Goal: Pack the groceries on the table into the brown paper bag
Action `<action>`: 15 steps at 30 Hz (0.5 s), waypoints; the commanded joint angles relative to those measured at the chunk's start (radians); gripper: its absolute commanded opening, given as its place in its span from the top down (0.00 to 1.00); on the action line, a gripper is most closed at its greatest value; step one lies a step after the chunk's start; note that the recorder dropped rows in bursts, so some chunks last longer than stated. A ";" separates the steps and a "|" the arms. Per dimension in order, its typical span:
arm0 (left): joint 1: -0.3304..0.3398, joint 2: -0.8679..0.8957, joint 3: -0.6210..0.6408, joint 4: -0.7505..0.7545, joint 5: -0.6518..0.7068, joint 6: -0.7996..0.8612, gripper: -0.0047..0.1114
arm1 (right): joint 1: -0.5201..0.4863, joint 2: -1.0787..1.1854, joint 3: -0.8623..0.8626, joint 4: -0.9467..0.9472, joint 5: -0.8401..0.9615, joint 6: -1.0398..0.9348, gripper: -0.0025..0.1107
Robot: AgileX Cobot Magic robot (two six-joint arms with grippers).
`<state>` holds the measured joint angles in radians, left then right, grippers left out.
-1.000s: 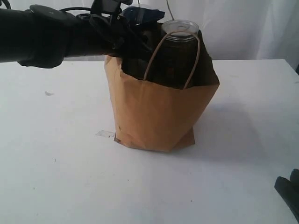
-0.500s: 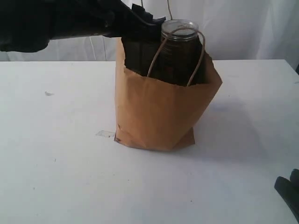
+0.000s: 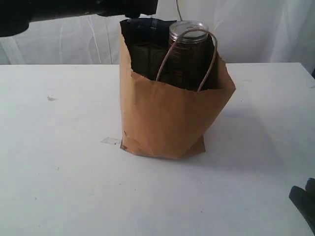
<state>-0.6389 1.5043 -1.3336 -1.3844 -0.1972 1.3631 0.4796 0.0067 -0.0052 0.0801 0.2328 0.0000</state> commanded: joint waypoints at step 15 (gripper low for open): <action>-0.002 -0.274 0.158 -0.360 -0.496 0.431 0.96 | -0.006 -0.007 0.005 -0.006 -0.003 0.023 0.70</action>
<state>-0.6389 1.3050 -1.2455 -1.7142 -0.6693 1.7669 0.4796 0.0067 -0.0052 0.0801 0.2328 0.0180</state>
